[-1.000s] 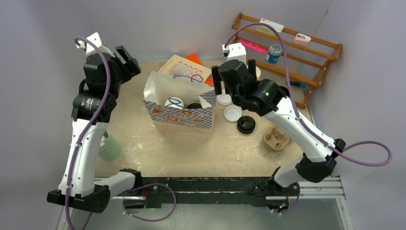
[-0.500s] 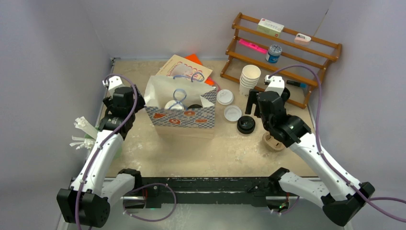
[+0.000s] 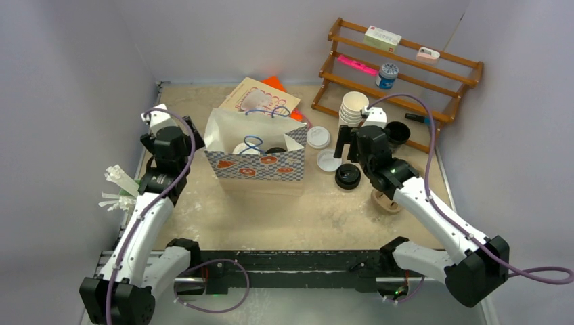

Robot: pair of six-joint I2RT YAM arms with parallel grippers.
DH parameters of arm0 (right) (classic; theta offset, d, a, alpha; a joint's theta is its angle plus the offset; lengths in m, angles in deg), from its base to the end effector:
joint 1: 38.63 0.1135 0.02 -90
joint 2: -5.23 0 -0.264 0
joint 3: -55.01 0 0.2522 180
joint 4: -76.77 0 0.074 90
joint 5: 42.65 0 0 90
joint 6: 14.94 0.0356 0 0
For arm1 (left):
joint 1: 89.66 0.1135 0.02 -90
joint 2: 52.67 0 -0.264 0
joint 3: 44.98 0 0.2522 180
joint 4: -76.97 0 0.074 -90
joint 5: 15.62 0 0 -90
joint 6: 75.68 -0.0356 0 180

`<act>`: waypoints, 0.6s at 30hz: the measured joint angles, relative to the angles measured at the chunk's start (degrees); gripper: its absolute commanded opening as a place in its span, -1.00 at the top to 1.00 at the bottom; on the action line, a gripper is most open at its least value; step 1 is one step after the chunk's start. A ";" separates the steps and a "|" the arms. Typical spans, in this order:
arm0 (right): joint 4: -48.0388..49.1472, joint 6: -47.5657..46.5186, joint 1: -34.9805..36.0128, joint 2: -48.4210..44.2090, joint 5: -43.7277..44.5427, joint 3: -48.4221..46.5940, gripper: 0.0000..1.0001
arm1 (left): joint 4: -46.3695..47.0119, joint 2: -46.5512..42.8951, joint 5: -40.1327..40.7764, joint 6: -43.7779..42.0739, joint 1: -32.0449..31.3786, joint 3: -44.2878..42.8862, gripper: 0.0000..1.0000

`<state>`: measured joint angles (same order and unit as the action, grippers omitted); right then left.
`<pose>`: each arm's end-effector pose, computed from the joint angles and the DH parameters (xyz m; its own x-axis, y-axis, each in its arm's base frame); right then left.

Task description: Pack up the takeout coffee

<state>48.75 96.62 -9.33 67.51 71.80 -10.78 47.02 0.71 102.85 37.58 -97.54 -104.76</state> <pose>0.2215 0.1074 0.3185 -0.3795 0.1706 -0.9093 0.0241 0.9843 0.1747 0.2100 -0.0119 0.3114 -0.2403 -0.3172 -0.9174 -0.4433 0.8767 -0.1870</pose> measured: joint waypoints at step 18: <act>2.08 1.57 -0.13 0.02 0.48 0.90 -0.93 | -0.37 5.64 -12.37 3.19 2.43 1.90 -0.74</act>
<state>50.83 98.19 -9.46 67.53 72.28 -9.89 46.65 6.35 90.47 40.77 -95.11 -102.86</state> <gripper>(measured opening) 0.967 0.873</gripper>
